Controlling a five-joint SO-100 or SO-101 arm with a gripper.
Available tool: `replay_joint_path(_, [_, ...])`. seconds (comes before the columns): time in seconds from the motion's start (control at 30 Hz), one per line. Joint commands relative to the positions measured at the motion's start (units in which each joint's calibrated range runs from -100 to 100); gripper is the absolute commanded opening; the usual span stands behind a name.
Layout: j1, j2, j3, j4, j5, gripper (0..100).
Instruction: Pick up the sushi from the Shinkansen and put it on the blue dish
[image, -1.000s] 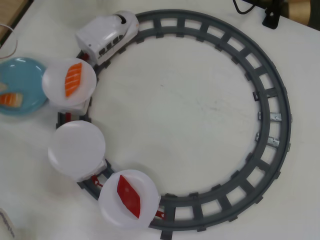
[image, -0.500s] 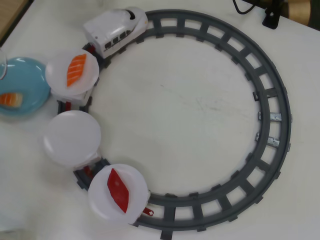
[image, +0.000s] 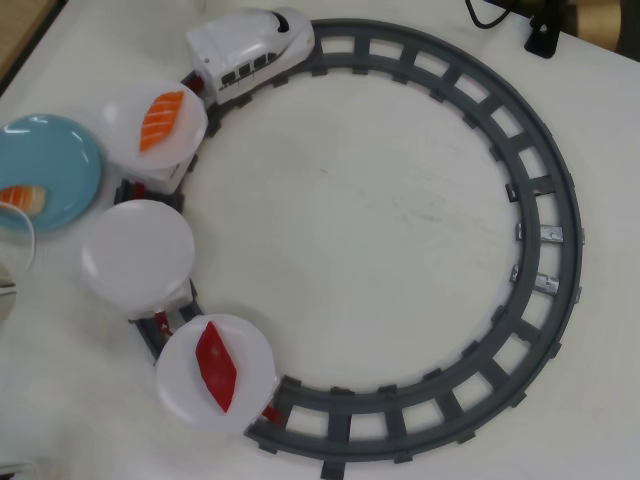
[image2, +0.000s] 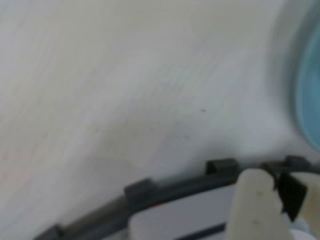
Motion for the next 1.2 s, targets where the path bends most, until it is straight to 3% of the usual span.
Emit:
replay_joint_path(0.0, [-0.17, -8.64, 11.33, -5.90, 0.27, 3])
replay_joint_path(0.33, [-0.17, -24.82, 37.03, -18.05, 0.27, 3])
replay_joint_path(0.7, [-0.17, -43.82, 50.65, -17.37, 0.17, 3])
replay_joint_path(1.03, [-0.08, -63.39, 55.34, -6.92, -0.14, 3])
replay_joint_path(1.17, [-0.08, -64.22, 55.61, -6.41, -0.14, 3])
